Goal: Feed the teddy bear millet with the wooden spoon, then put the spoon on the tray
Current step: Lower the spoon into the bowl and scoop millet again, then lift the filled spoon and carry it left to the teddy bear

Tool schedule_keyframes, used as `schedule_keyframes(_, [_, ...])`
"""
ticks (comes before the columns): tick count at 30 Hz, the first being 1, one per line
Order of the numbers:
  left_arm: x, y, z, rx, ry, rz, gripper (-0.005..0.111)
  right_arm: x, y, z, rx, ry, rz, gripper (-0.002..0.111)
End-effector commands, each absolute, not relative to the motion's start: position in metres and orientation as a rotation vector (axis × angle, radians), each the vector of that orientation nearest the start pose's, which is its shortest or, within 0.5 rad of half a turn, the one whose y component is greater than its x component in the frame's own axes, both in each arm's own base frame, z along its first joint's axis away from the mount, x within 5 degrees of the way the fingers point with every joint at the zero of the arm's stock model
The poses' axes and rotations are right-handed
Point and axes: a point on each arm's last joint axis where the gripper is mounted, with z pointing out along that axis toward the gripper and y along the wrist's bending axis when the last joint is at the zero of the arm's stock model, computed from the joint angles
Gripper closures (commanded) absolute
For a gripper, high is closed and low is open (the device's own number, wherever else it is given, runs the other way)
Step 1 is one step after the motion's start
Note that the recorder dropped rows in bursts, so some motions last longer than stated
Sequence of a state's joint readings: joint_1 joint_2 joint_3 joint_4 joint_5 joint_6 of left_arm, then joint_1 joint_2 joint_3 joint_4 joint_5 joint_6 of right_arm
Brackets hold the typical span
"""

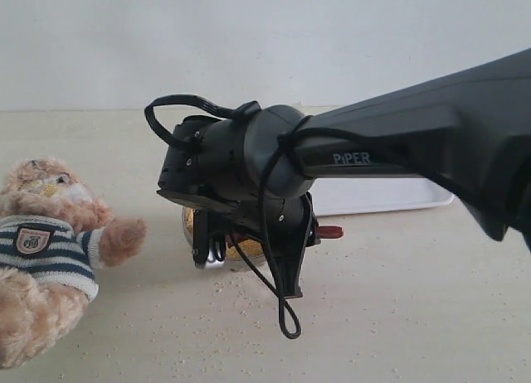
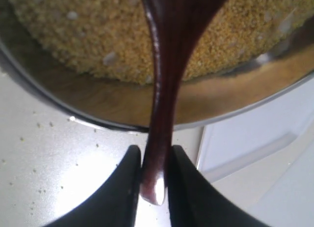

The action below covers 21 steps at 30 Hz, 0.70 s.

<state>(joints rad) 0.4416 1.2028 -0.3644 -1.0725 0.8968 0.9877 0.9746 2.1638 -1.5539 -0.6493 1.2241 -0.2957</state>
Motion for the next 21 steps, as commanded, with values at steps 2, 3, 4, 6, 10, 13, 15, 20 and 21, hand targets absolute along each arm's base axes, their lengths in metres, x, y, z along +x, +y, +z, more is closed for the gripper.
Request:
schedule_keyframes(2, [0.163, 0.007, 0.184, -0.261, 2.504, -0.877, 0.099, 0.276, 0.309, 0.162, -2.075, 2.105, -0.917, 0.108])
schedule_keyframes(3, [0.163, 0.007, 0.184, -0.261, 2.504, -0.877, 0.099, 0.277, 0.309, 0.165, -2.071, 2.093, -0.927, 0.108])
schedule_keyframes(4, [0.163, 0.007, 0.184, -0.261, 2.504, -0.877, 0.099, 0.277, 0.308, 0.167, -2.066, 2.087, -0.93, 0.108])
schedule_keyframes(6, [0.163, 0.007, 0.184, -0.261, 2.504, -0.877, 0.099, 0.278, 0.307, 0.172, -2.055, 2.083, -0.929, 0.108])
schedule_keyframes(10, [0.163, 0.007, 0.184, -0.261, 2.504, -0.877, 0.099, 0.278, 0.305, 0.179, -2.032, 2.096, -0.906, 0.108])
schedule_keyframes(13, [0.163, 0.007, 0.184, -0.261, 2.504, -0.877, 0.099, 0.279, 0.304, 0.182, -2.025, 2.091, -0.911, 0.108])
schedule_keyframes(15, [0.163, 0.007, 0.184, -0.261, 2.504, -0.877, 0.099, 0.279, 0.303, 0.184, -2.022, 2.09, -0.908, 0.108])
schedule_keyframes(20, [0.163, 0.007, 0.184, -0.261, 2.504, -0.877, 0.099, 0.282, 0.297, 0.181, -1.999, 2.191, -0.816, 0.108])
schedule_keyframes(21, [0.163, 0.007, 0.184, -0.261, 2.504, -0.877, 0.099, 0.284, 0.295, 0.181, -1.988, 2.218, -0.797, 0.108])
